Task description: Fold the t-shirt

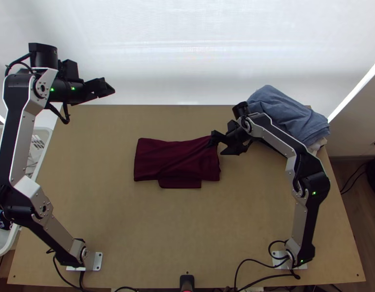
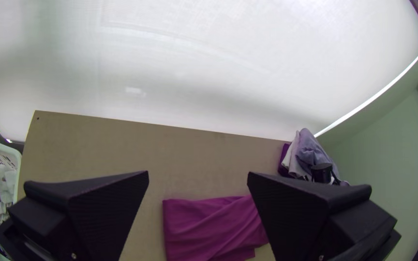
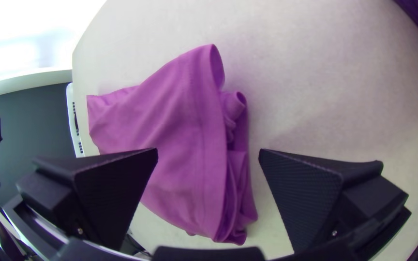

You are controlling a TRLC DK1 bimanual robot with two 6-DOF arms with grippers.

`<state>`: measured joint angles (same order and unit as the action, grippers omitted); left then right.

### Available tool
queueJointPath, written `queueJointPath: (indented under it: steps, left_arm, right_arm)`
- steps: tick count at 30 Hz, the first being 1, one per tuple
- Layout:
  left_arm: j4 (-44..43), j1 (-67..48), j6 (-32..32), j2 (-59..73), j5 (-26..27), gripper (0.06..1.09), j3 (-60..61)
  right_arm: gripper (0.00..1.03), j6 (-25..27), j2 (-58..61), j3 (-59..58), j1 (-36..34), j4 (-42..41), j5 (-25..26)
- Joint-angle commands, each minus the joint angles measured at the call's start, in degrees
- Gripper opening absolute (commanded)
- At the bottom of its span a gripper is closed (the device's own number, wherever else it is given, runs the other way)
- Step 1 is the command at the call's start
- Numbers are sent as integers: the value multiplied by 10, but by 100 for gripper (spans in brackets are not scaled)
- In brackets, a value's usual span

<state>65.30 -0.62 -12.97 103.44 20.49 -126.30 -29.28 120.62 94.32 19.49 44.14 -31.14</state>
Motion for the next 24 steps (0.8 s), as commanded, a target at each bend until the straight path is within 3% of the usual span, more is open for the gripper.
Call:
queueJointPath:
  steps: [1,14,24]
  left_arm:
    - [5,0,8,-17,3,105,-15]
    - [5,1,8,-20,3,105,-24]
    - [7,5,9,-22,3,105,-24]
  right_arm:
    - [98,5,-13,-13,9,-9,-8]
    - [98,-19,30,20,95,-43,-10]
    - [98,-16,6,12,56,-41,13]
